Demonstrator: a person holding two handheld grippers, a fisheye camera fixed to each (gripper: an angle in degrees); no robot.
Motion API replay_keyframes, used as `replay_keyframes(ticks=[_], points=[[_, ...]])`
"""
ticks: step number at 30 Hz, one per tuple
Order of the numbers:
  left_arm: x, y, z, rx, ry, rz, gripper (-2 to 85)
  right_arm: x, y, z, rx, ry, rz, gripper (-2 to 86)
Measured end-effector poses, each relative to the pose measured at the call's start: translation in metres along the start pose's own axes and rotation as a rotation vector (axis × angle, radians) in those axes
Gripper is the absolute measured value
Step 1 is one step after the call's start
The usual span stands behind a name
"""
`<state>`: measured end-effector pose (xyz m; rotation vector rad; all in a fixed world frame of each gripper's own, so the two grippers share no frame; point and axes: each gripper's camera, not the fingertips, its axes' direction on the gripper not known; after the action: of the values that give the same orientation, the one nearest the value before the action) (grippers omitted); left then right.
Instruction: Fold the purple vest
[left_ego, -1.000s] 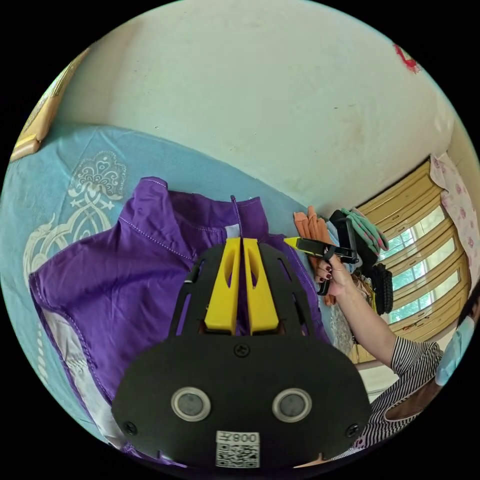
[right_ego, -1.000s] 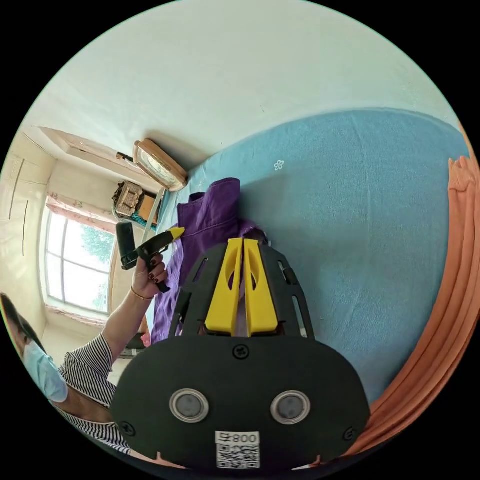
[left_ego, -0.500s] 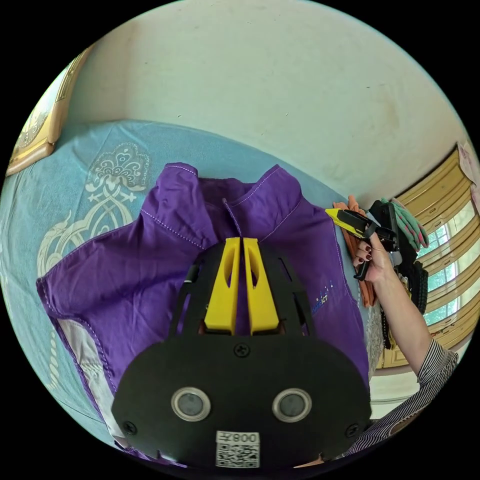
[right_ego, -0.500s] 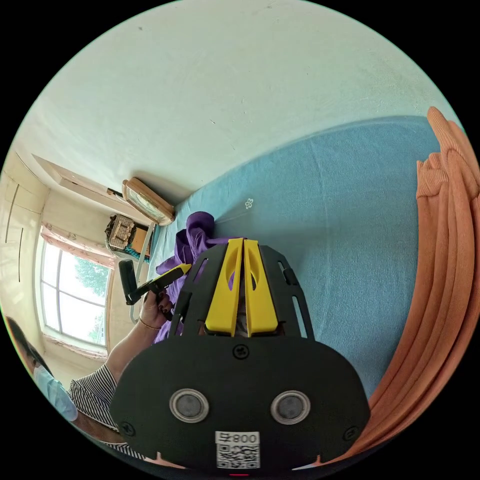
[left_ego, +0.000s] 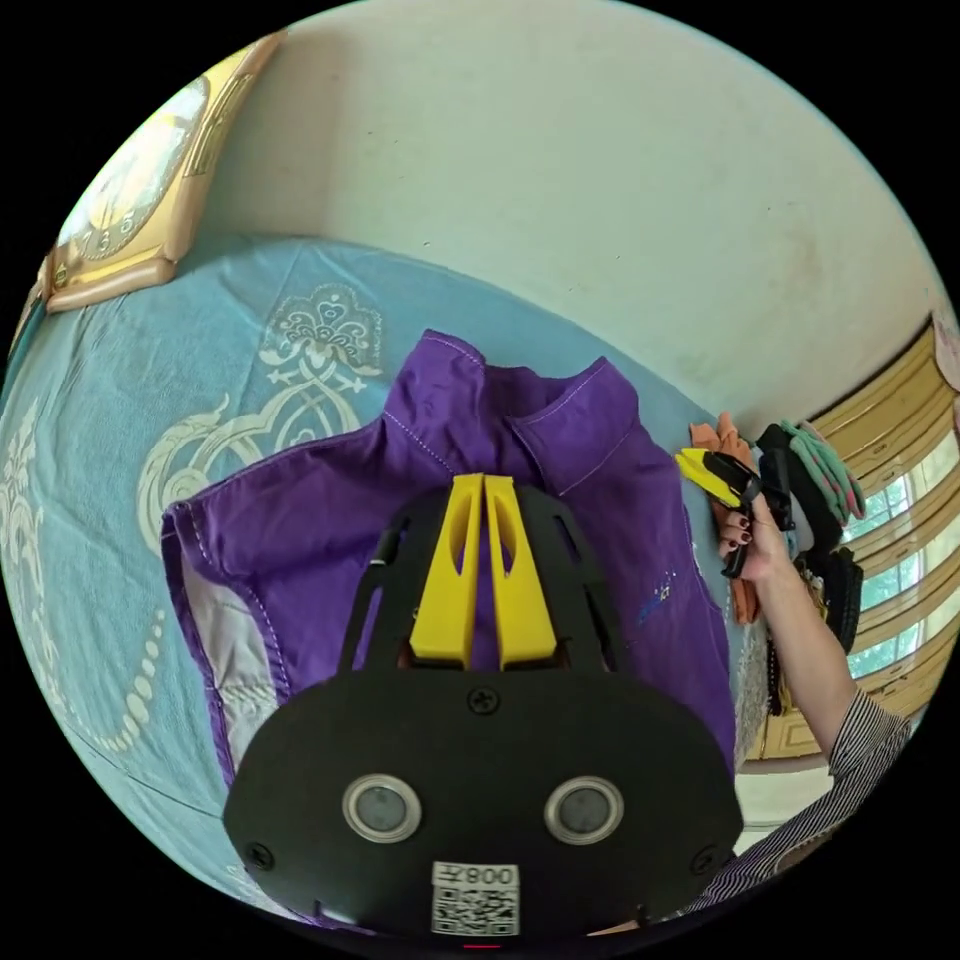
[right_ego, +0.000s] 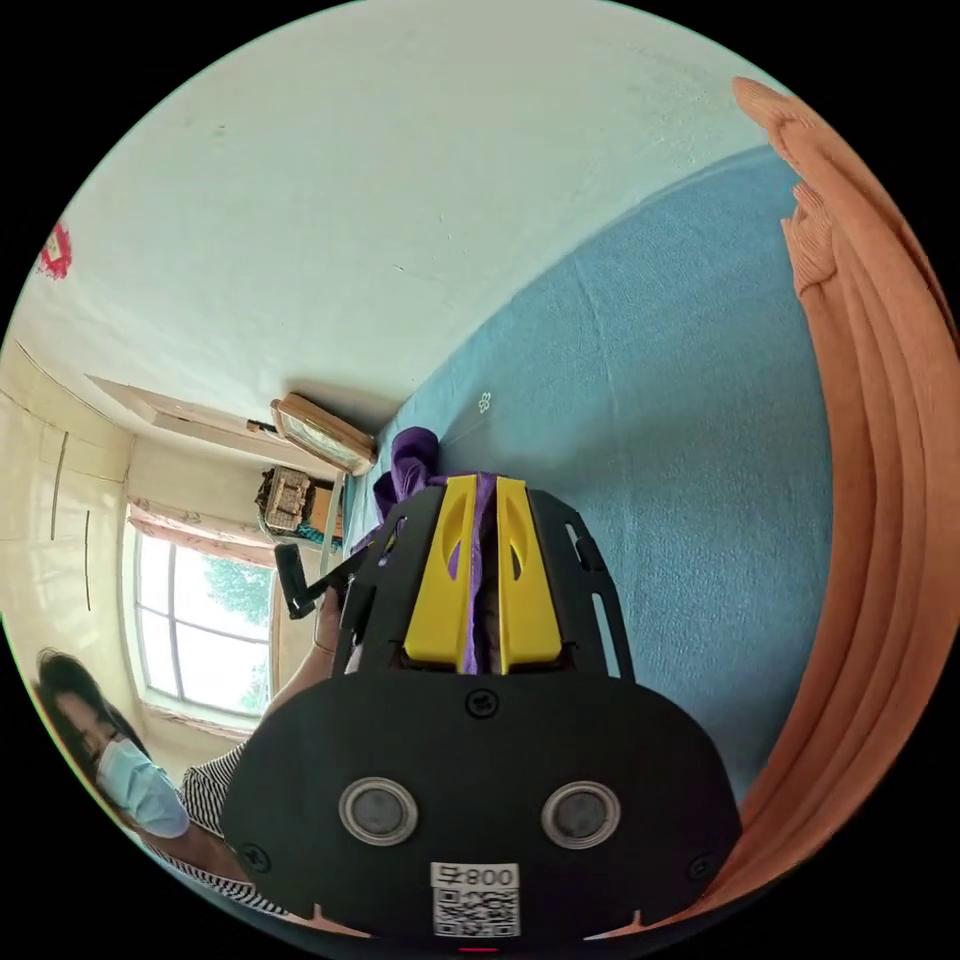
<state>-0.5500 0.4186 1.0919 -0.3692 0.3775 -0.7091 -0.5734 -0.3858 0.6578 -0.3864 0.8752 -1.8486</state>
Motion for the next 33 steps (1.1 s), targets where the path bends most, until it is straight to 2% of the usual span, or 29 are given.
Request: replay_keyframes(ticks=[4, 5, 10, 12, 18, 22, 26, 29, 33], points=[[0.018, 0.036, -0.024, 0.043, 0.224, 0.117, 2.0, -0.010, 0.017, -0.029, -0.024, -0.036, -0.051, 7.0], [0.028, 0.052, -0.029, 0.019, 0.262, 0.173, 2.3, -0.023, 0.032, -0.042, -0.051, -0.024, -0.134, 7.4], [0.040, 0.124, -0.057, -0.063, 0.129, 0.249, 3.9, -0.067, 0.120, -0.064, -0.269, 0.265, -0.316, 8.5], [0.021, 0.157, -0.083, -0.040, 0.005, 0.161, 5.3, -0.074, 0.152, -0.065, -0.301, 0.341, -0.322, 8.9], [-0.054, 0.233, -0.162, 0.055, -0.219, -0.117, 8.2, -0.075, 0.163, -0.040, -0.340, 0.386, -0.229, 7.3], [-0.090, 0.258, -0.173, 0.027, -0.247, -0.243, 8.3, -0.076, 0.160, -0.045, -0.291, 0.341, -0.157, 4.7], [-0.101, 0.264, -0.165, -0.014, -0.134, -0.247, 4.3, -0.088, 0.155, -0.043, -0.292, 0.331, -0.122, 1.2], [-0.101, 0.263, -0.174, -0.019, -0.198, -0.242, 2.2, -0.110, 0.148, -0.046, -0.287, 0.405, -0.141, 0.5], [-0.112, 0.270, -0.191, 0.036, -0.155, -0.242, 1.7, -0.151, 0.138, -0.056, -0.255, 0.472, -0.207, 0.2]])
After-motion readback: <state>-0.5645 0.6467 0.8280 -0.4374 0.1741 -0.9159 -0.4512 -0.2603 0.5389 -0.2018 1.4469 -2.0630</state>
